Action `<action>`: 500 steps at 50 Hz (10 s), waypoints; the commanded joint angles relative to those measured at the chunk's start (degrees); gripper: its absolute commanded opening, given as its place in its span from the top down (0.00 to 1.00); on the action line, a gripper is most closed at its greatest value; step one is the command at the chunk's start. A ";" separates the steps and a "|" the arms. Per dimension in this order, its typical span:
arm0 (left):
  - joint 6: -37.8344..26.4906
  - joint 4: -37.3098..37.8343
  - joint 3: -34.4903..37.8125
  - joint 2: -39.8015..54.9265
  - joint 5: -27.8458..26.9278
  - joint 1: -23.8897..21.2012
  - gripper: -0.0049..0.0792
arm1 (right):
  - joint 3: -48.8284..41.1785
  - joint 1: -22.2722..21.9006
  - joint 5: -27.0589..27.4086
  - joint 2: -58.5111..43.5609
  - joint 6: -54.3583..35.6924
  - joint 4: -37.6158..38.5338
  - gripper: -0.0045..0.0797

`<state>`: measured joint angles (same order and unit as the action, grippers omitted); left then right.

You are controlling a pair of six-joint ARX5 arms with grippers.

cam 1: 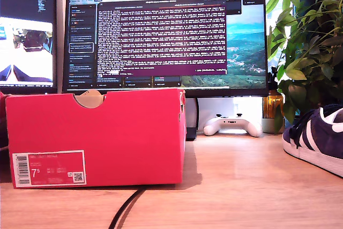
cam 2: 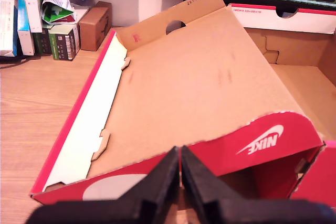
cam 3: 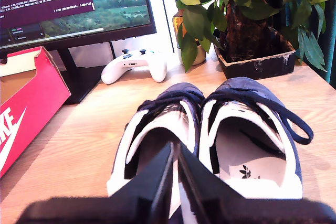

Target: Pack the blue shoes by picking the first shoe and placing it inside the red shoebox, left side, then picking and rotating the second shoe and placing it in the shoebox

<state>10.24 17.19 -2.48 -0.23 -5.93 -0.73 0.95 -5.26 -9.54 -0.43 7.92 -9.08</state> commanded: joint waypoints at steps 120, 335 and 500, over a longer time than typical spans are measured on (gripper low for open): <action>12.50 -39.52 1.40 47.15 -9.66 -15.04 0.97 | 59.04 14.97 -3.21 -74.18 7.43 -44.41 0.16; 10.78 -38.01 1.40 47.15 -9.66 -15.04 0.97 | 117.37 53.62 3.85 -130.40 35.63 -34.58 0.96; 10.75 -33.00 1.40 47.15 -9.64 -15.04 0.97 | 104.98 30.91 24.37 -109.20 64.26 -69.57 0.41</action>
<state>21.65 -15.40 -2.39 46.74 -15.38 -15.62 108.62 25.54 13.96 -112.07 71.13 -78.65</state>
